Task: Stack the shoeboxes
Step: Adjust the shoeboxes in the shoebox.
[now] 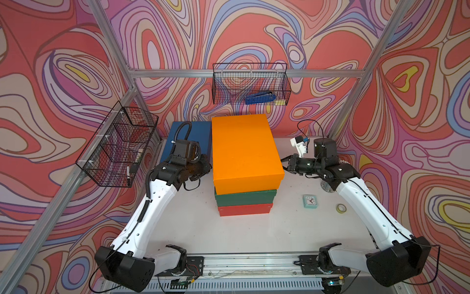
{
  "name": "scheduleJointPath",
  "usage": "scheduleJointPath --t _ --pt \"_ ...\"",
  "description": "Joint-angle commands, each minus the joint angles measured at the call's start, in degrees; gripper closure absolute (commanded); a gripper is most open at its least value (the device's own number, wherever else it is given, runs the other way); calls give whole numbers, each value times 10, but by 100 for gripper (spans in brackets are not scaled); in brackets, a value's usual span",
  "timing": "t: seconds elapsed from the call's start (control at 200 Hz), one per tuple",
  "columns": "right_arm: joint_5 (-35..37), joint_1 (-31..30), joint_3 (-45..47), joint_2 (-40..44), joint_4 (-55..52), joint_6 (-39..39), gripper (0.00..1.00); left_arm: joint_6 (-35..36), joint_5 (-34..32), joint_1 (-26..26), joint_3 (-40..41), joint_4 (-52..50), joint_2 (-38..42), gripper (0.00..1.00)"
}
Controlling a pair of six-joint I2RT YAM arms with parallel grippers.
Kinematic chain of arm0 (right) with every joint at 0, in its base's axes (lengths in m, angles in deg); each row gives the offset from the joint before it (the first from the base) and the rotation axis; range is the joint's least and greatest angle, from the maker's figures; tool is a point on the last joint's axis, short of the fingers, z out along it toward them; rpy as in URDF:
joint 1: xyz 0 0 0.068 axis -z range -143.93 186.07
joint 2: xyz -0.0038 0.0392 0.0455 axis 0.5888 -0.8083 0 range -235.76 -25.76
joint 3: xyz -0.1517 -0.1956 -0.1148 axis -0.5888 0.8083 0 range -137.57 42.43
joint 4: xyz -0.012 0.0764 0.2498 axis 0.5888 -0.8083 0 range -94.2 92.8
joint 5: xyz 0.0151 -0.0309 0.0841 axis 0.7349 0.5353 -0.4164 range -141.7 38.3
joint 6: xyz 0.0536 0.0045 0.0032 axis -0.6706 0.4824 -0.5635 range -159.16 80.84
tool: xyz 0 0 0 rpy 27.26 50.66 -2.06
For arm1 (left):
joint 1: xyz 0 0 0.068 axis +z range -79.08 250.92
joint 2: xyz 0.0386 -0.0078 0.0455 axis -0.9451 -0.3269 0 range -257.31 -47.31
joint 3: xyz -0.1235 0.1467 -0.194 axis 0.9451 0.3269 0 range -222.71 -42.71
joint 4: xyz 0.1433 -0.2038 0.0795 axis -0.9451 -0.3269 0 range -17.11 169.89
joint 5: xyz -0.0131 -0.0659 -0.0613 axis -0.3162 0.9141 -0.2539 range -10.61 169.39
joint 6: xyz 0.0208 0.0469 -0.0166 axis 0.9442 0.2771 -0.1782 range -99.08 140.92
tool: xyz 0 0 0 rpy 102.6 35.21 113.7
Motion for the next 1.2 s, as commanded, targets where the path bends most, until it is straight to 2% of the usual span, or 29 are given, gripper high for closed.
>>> scheduleJointPath --t 0.0,0.636,0.841,1.032,1.197 --pt "-13 0 10 27 -9 -1 100 3 -8 3 3 -13 10 93" --pt "-55 -2 34 51 -10 -20 100 0 -5 3 -4 -19 13 93" --pt "-46 -1 35 52 -21 -8 100 2 -10 3 -10 -25 14 93" --pt "39 5 27 33 -53 24 100 15 -65 11 -27 -69 38 93" --pt "63 37 30 -3 -35 32 100 26 -104 43 -7 -87 82 96"
